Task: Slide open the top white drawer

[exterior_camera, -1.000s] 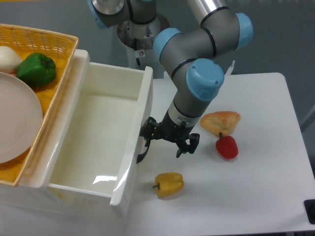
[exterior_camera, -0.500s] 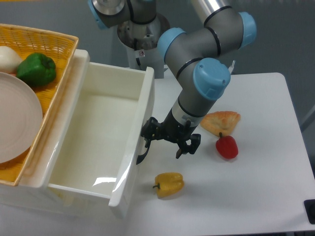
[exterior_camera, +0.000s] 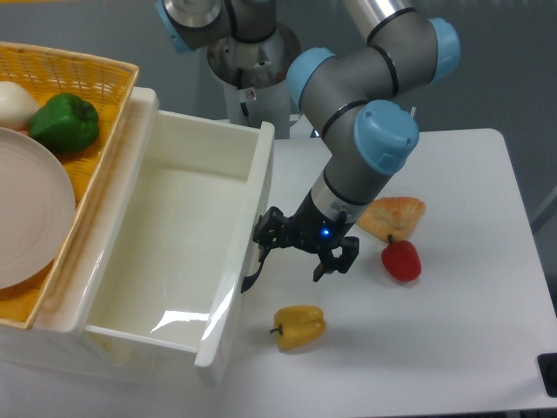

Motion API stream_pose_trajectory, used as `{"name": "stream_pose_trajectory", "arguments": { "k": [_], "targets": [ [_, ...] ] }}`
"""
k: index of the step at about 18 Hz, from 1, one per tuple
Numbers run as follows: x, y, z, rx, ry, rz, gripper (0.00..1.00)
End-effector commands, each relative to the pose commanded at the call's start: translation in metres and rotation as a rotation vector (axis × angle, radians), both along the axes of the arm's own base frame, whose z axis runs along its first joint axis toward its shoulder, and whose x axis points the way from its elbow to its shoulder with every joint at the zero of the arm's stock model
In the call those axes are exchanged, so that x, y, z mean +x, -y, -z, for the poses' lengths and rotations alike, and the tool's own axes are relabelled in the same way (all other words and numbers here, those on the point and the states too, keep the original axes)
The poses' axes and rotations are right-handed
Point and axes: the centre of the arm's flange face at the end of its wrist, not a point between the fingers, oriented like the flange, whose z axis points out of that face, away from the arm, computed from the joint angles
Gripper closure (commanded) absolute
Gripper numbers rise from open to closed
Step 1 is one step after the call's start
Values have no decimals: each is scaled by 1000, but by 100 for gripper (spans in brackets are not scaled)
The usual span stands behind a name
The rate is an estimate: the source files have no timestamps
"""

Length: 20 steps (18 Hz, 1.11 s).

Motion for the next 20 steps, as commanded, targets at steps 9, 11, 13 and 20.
{"name": "stream_pose_trajectory", "arguments": {
  "k": [9,11,13,20],
  "targets": [
    [-43,45,-15,34,-82,11,0],
    [-53,57,-12,29,-101,31,0],
    [-57,64,-9,1,-138,75,0],
    [-74,92,10,-182,-279,304,0]
  ]
}}
